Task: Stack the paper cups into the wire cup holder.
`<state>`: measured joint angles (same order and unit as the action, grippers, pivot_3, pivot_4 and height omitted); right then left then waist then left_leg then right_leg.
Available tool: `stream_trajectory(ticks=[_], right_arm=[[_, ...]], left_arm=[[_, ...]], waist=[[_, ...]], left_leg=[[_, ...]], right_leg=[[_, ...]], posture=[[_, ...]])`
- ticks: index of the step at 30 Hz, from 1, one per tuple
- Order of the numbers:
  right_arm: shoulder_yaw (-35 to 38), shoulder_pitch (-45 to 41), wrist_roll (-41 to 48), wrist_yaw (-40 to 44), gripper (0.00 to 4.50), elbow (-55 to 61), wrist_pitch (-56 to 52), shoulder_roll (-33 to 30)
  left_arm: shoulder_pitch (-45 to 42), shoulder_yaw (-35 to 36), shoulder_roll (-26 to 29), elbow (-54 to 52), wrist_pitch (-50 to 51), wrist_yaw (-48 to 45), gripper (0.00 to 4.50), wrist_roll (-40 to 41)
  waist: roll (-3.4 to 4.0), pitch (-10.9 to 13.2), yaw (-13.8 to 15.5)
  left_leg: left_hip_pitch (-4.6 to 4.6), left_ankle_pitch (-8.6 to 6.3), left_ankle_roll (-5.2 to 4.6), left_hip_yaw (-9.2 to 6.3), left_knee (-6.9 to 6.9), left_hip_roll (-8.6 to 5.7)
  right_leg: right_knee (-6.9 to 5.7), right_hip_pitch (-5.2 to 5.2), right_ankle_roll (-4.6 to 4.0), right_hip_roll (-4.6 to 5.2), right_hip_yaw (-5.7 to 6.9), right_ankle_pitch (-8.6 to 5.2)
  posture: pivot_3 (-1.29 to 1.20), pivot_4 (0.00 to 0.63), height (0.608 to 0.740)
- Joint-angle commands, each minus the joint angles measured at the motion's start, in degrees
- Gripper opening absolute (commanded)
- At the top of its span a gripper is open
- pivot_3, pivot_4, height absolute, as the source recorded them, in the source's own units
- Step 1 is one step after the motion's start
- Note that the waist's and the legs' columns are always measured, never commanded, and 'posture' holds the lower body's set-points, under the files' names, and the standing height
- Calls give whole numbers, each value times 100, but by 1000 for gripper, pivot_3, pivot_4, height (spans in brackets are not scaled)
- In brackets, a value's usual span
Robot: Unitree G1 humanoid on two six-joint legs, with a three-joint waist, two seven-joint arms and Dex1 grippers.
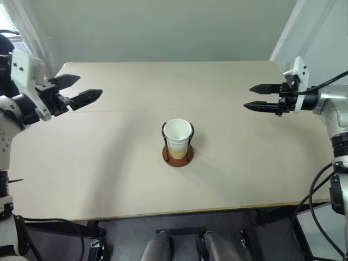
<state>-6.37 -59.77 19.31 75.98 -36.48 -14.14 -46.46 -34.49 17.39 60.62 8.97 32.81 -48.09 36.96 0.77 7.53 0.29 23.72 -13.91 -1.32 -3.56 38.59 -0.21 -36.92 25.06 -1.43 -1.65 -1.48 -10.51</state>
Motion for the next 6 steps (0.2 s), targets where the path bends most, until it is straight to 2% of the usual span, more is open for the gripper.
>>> stream_trajectory(ticks=[1,6], right_arm=[[208,-168,-42,177,3381,73,28,47],[278,19,-15,312,3381,314,-95,98]], left_arm=[[91,320,121,-377,169,50,4466,-18],[123,421,125,-497,294,60,4466,-41]], waist=[[0,0,-13],[0,0,-19]], left_leg=[[-2,5,2,0,-3,0],[-4,33,13,-2,-25,0]], right_leg=[[0,0,-13,0,0,-2],[1,5,-37,0,0,7]], posture=[[0,150,740],[0,150,740]])
